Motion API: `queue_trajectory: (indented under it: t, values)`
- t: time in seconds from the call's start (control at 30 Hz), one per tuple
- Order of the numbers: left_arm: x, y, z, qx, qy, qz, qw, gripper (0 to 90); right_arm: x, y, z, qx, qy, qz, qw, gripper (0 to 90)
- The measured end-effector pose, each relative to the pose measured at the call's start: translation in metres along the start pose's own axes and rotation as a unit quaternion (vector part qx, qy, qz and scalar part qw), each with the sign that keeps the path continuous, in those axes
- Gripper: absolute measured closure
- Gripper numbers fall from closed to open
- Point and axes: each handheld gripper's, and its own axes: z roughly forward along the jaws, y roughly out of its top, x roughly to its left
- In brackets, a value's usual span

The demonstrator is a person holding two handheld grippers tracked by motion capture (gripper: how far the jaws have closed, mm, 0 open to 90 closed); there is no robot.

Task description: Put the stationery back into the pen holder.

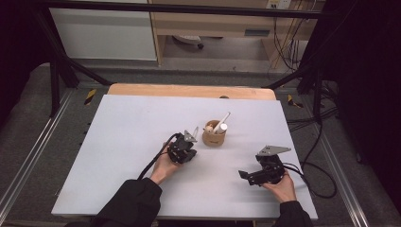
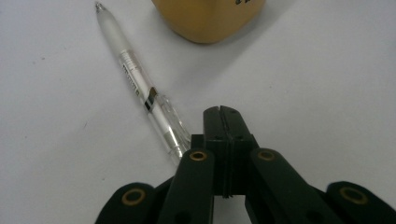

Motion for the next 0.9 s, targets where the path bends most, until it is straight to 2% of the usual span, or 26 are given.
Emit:
queue_trajectory:
  t: [0.57, 0.83, 0.9]
  values:
    - [0.010, -0.004, -0.007, 0.010, 0.036, -0.004, 0.9993, 89.7, 0.000, 0.000, -0.001, -0.003, 0.000, 0.004, 1.0000, 1.9]
    - [0.020, -0.006, -0.016, -0.002, 0.043, -0.009, 0.9990, 89.5, 0.000, 0.000, -0.001, -0.002, 0.000, 0.005, 1.0000, 1.9]
    - [0.023, -0.005, -0.021, -0.008, 0.043, -0.007, 0.9990, 86.8, 0.000, 0.000, -0.001, -0.002, 0.000, 0.005, 1.0000, 1.9]
